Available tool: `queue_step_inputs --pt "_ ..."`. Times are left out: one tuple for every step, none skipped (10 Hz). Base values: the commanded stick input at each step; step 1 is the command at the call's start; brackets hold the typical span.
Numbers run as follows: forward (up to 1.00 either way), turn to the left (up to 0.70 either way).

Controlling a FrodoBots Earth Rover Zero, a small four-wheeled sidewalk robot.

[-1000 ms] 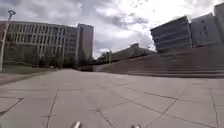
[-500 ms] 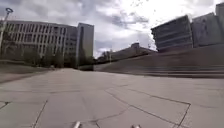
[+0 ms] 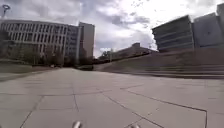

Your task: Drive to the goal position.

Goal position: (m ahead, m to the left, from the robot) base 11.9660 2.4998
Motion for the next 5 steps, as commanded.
queue_step_inputs --pt "0.70 0.00" --pt "0.70 0.00" --pt "0.70 0.00" --pt "0.70 0.00" --pt "0.70 0.00"
